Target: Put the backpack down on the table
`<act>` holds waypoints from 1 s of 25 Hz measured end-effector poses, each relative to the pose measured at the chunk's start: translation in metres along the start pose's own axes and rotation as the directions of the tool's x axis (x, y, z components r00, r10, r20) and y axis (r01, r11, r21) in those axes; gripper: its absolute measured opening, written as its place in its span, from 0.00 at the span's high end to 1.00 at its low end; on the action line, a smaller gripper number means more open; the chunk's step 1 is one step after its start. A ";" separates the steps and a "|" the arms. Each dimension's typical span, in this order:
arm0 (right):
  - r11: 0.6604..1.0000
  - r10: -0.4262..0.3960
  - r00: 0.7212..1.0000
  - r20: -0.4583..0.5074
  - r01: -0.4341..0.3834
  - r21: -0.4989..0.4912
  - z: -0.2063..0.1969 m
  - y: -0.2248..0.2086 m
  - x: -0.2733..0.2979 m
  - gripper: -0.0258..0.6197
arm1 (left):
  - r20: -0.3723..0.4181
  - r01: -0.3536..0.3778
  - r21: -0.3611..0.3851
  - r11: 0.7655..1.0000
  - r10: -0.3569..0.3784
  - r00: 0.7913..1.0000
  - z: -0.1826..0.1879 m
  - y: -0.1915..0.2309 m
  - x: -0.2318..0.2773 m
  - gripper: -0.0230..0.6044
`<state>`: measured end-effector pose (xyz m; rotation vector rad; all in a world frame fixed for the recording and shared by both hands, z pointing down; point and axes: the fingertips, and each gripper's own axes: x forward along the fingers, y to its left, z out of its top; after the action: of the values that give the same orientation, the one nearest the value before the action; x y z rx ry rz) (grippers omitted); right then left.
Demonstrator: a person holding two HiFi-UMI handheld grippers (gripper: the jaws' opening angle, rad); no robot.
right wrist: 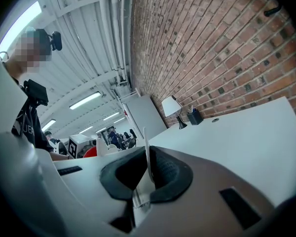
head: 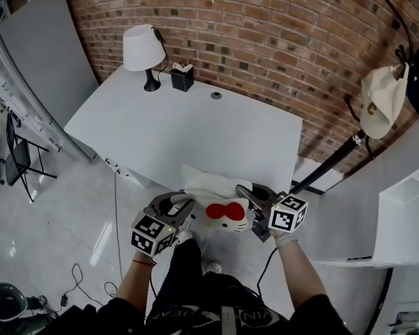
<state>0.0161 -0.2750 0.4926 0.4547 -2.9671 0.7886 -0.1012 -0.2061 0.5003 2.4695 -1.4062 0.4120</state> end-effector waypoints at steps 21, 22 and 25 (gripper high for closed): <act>0.990 -0.134 0.991 -0.014 0.135 0.052 0.034 -0.083 0.035 0.94 | -0.005 0.179 0.014 0.984 -0.179 0.984 0.041 0.069 0.091 0.78; 0.989 -0.141 0.990 -0.003 0.141 0.052 0.038 -0.087 0.035 0.94 | -0.006 0.185 0.023 0.982 -0.185 0.983 0.044 0.071 0.096 0.78; 0.985 -0.163 0.986 0.034 0.161 0.053 0.051 -0.099 0.033 0.94 | -0.006 0.206 0.044 0.978 -0.206 0.978 0.055 0.075 0.109 0.78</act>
<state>0.0146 -0.3906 0.4992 0.7120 -2.9026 0.8463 -0.1069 -0.3497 0.4966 2.6164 -1.1356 0.4030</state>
